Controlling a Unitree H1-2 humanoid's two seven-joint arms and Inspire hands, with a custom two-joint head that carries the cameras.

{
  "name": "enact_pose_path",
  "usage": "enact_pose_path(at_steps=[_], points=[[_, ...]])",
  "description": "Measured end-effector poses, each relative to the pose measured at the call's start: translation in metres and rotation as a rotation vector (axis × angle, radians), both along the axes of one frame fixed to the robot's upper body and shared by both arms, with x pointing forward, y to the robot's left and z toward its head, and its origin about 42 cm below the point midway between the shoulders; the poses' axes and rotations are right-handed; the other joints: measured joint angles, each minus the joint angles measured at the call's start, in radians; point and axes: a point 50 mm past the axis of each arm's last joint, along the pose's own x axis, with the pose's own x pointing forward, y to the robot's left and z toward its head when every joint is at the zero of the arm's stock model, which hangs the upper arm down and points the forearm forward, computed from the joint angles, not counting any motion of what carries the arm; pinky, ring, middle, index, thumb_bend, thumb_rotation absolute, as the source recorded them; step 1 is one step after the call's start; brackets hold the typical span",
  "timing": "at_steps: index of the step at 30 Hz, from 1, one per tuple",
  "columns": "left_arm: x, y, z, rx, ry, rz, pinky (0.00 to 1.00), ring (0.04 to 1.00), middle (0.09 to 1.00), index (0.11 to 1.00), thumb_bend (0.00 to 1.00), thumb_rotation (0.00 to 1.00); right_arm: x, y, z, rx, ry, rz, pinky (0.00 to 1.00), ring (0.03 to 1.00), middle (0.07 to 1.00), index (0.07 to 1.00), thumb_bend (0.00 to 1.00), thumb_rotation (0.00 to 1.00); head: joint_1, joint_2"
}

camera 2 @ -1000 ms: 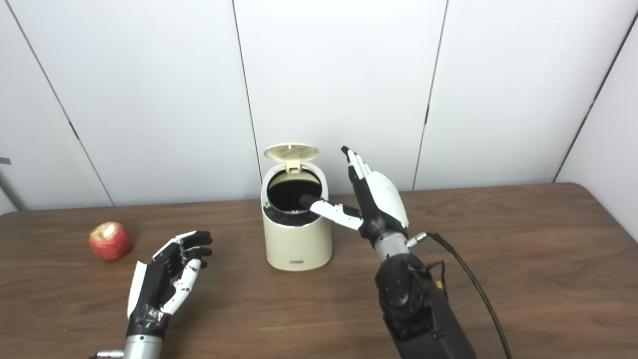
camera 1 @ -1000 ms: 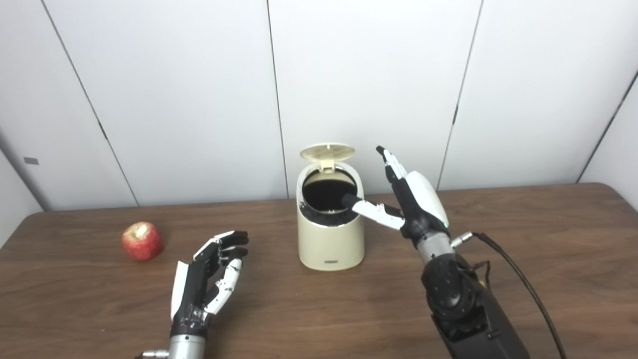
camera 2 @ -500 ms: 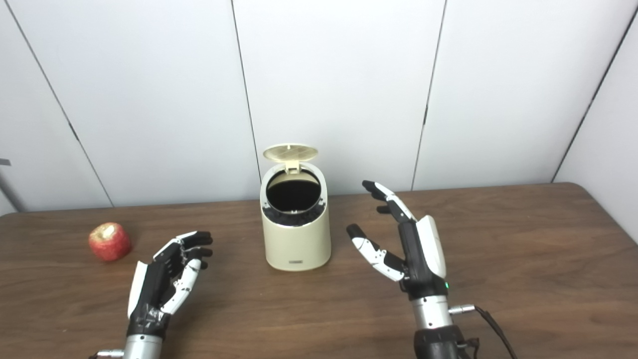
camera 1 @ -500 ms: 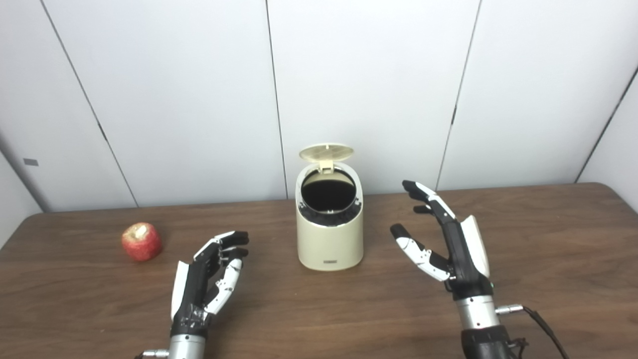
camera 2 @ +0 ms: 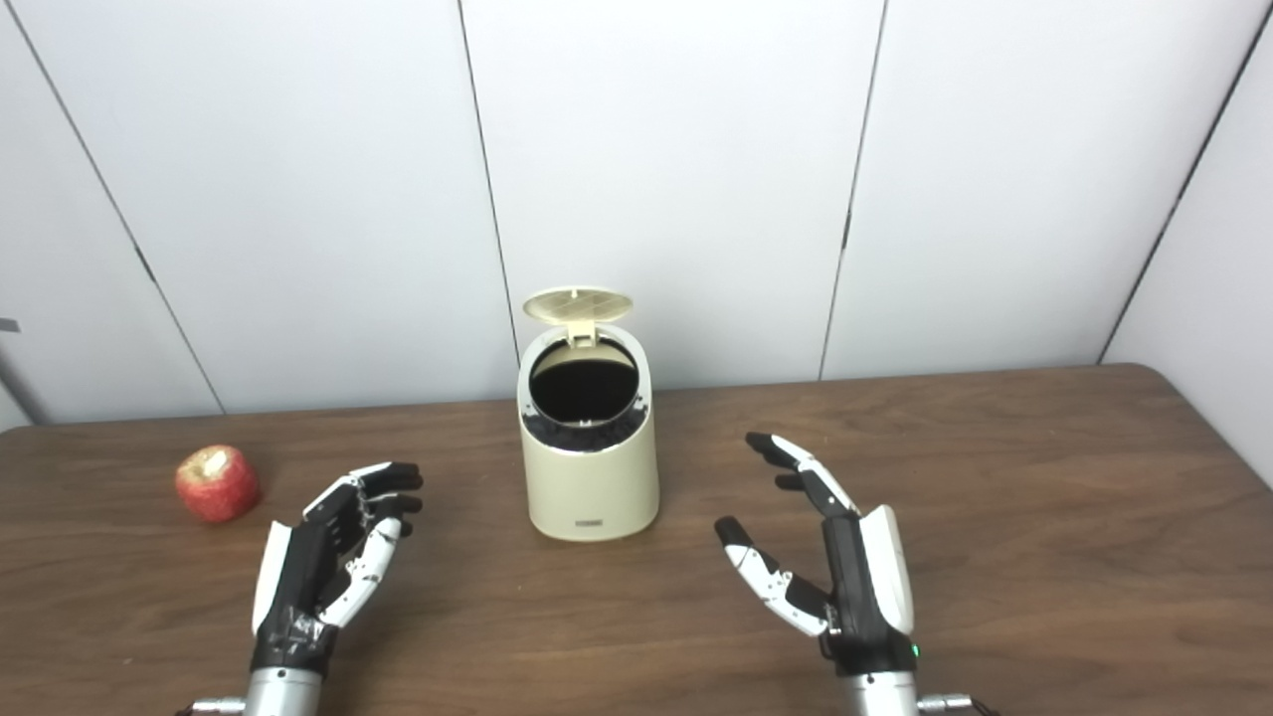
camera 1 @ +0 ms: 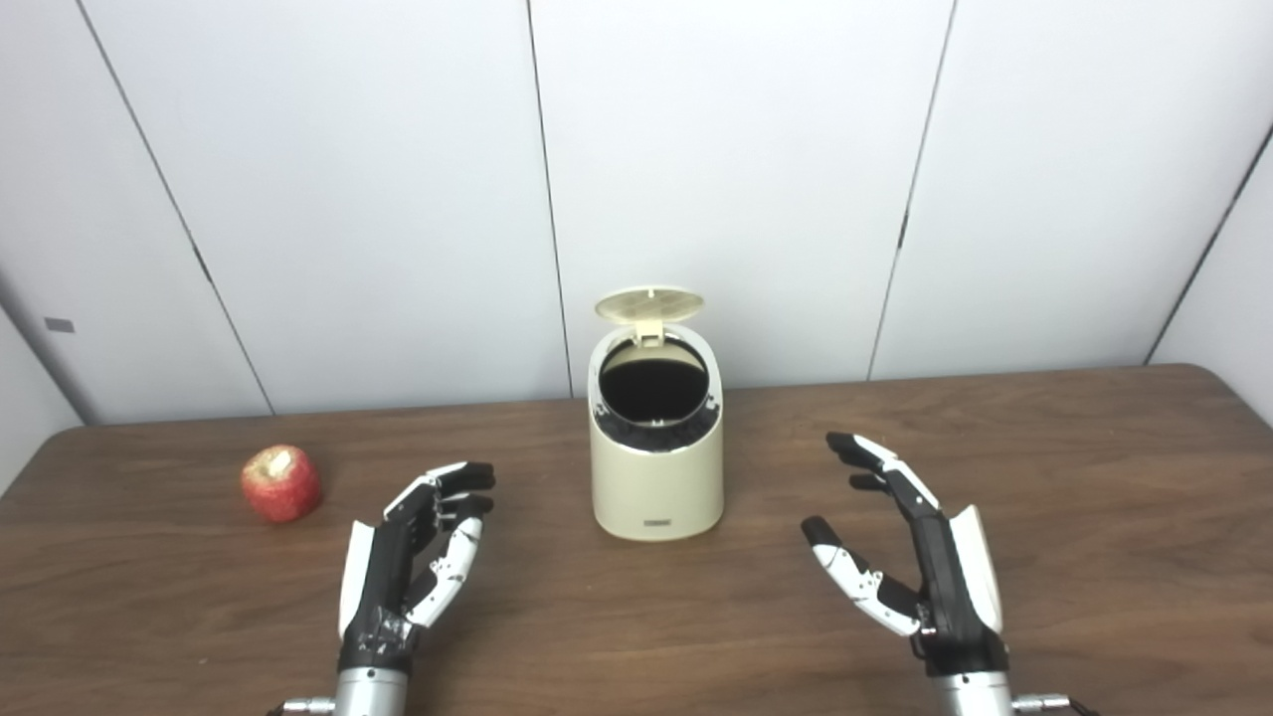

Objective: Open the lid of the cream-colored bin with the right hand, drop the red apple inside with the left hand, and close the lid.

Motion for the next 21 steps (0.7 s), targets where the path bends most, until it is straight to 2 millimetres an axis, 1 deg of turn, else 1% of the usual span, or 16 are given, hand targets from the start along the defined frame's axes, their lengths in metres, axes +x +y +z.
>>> enact_pose_path(at_steps=[1, 2, 3, 4, 5, 6, 8, 9, 11, 13, 14, 15, 16, 17, 19, 21], points=[[-0.001, 0.003, 0.002, 0.027, -0.015, 0.029, 0.52, 0.637, 0.679, 0.692, 0.37, 0.21, 0.0, 0.0, 0.0, -0.003, -0.008, -0.004, 0.7, 0.789, 0.794, 0.769, 0.22, 0.49, 0.0, 0.0], [-0.002, 0.007, 0.005, 0.066, -0.031, 0.056, 0.51, 0.638, 0.679, 0.695, 0.44, 0.18, 0.001, 0.0, 0.001, -0.004, -0.016, -0.007, 0.7, 0.788, 0.795, 0.77, 0.22, 0.5, 0.0, 0.0], [-0.006, 0.013, 0.009, 0.109, -0.05, 0.086, 0.51, 0.639, 0.676, 0.695, 0.54, 0.13, 0.002, -0.001, 0.001, -0.007, -0.022, -0.01, 0.7, 0.785, 0.794, 0.769, 0.22, 0.52, 0.002, 0.0], [-0.011, 0.021, 0.019, 0.164, -0.087, 0.119, 0.51, 0.638, 0.674, 0.694, 0.65, 0.12, 0.002, -0.001, 0.001, -0.009, -0.023, -0.012, 0.69, 0.783, 0.794, 0.766, 0.22, 0.53, 0.003, 0.0], [-0.013, 0.029, 0.029, 0.213, -0.126, 0.153, 0.53, 0.65, 0.684, 0.702, 0.69, 0.13, 0.002, -0.002, 0.001, -0.01, -0.023, -0.016, 0.69, 0.783, 0.794, 0.768, 0.23, 0.53, 0.006, -0.002], [-0.015, 0.037, 0.04, 0.258, -0.169, 0.192, 0.55, 0.656, 0.689, 0.707, 0.71, 0.13, 0.002, -0.003, 0.001, -0.012, -0.023, -0.017, 0.69, 0.783, 0.795, 0.768, 0.23, 0.54, 0.011, -0.003], [-0.015, 0.056, 0.067, 0.392, -0.241, 0.283, 0.61, 0.706, 0.733, 0.763, 0.85, 0.22, 0.002, -0.003, 0.001, -0.025, -0.023, -0.016, 0.68, 0.778, 0.796, 0.777, 0.23, 0.54, 0.023, -0.005], [-0.016, 0.064, 0.079, 0.467, -0.254, 0.331, 0.62, 0.72, 0.745, 0.779, 0.88, 0.25, 0.002, -0.003, 0.001, -0.033, -0.023, -0.016, 0.67, 0.777, 0.797, 0.779, 0.23, 0.53, 0.028, -0.005], [-0.014, 0.081, 0.103, 0.61, -0.262, 0.435, 0.65, 0.766, 0.781, 0.827, 0.96, 0.27, 0.002, -0.005, 0.001, -0.06, -0.025, -0.018, 0.66, 0.771, 0.795, 0.78, 0.23, 0.5, 0.043, -0.008], [-0.012, 0.096, 0.119, 0.702, -0.198, 0.508, 0.74, 0.84, 0.844, 0.888, 0.99, 0.31, 0.002, -0.007, 0.001, -0.082, -0.026, -0.018, 0.65, 0.767, 0.793, 0.779, 0.24, 0.46, 0.051, -0.011], [-0.011, 0.102, 0.123, 0.735, -0.143, 0.533, 0.74, 0.845, 0.859, 0.902, 1.0, 0.31, 0.002, -0.007, 0.001, -0.088, -0.026, -0.018, 0.64, 0.765, 0.791, 0.779, 0.24, 0.44, 0.055, -0.011], [-0.009, 0.108, 0.125, 0.755, -0.083, 0.55, 0.7, 0.841, 0.869, 0.91, 1.0, 0.32, 0.002, -0.009, 0.001, -0.097, -0.026, -0.019, 0.64, 0.762, 0.789, 0.777, 0.24, 0.43, 0.067, -0.012], [-0.008, 0.114, 0.126, 0.773, -0.026, 0.564, 0.67, 0.844, 0.88, 0.917, 1.0, 0.33, 0.002, -0.01, 0.001, -0.11, -0.026, -0.02, 0.63, 0.761, 0.788, 0.776, 0.24, 0.41, 0.072, -0.014], [-0.007, 0.118, 0.125, 0.779, 0.015, 0.571, 0.67, 0.865, 0.897, 0.928, 1.0, 0.34, 0.002, -0.012, 0.001, -0.12, -0.027, -0.02, 0.63, 0.762, 0.789, 0.777, 0.23, 0.4, 0.101, -0.017], [-0.006, 0.124, 0.124, 0.789, 0.076, 0.574, 0.74, 0.919, 0.925, 0.941, 1.0, 0.34, 0.002, -0.015, 0.001, -0.131, -0.028, -0.021, 0.62, 0.756, 0.787, 0.773, 0.24, 0.37, 0.124, -0.02], [-0.003, 0.13, 0.123, 0.795, 0.116, 0.58, 0.78, 0.942, 0.933, 0.941, 1.0, 0.34, 0.002, -0.017, 0.001, -0.133, -0.031, -0.016, 0.63, 0.754, 0.786, 0.771, 0.23, 0.35, 0.158, -0.025]])
